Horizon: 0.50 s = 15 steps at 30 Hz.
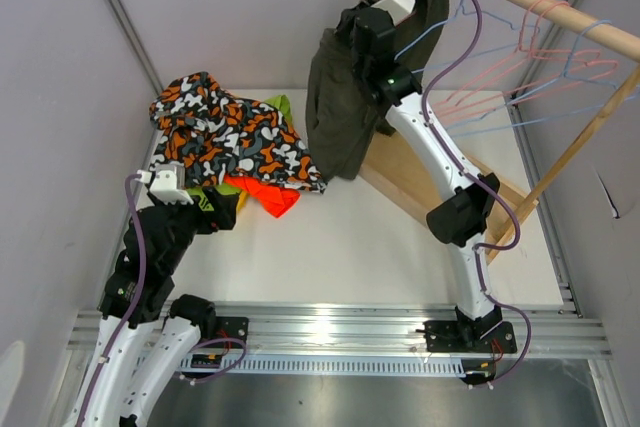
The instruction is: Remove the shorts from the hanger
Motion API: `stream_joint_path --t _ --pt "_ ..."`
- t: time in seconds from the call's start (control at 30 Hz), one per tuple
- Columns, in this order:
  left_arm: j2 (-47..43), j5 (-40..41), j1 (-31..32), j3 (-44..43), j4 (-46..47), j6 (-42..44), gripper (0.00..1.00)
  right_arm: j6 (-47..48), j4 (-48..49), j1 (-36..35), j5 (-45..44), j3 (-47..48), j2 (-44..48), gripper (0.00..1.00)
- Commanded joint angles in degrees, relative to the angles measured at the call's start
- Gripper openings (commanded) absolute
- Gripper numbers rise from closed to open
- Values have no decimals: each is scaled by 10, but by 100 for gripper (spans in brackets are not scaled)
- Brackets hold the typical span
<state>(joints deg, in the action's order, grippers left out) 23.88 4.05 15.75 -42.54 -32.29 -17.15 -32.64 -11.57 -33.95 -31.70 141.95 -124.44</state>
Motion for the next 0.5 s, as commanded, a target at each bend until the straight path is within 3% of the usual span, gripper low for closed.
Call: stream_joint_path --t 0.0,0.1,0.37,0.47 --pt "5 -11 5 -1 11 -8 98 10 66 -2 -19 29 -2 10" --pt "6 -11 6 -1 10 -8 98 11 67 -1 -19 26 3 0" --pt "7 -14 6 -5 8 -5 98 17 95 -2 -12 -41 83 0" --pt "4 -68 8 -4 34 4 99 5 97 -4 -6 -72 119 0"
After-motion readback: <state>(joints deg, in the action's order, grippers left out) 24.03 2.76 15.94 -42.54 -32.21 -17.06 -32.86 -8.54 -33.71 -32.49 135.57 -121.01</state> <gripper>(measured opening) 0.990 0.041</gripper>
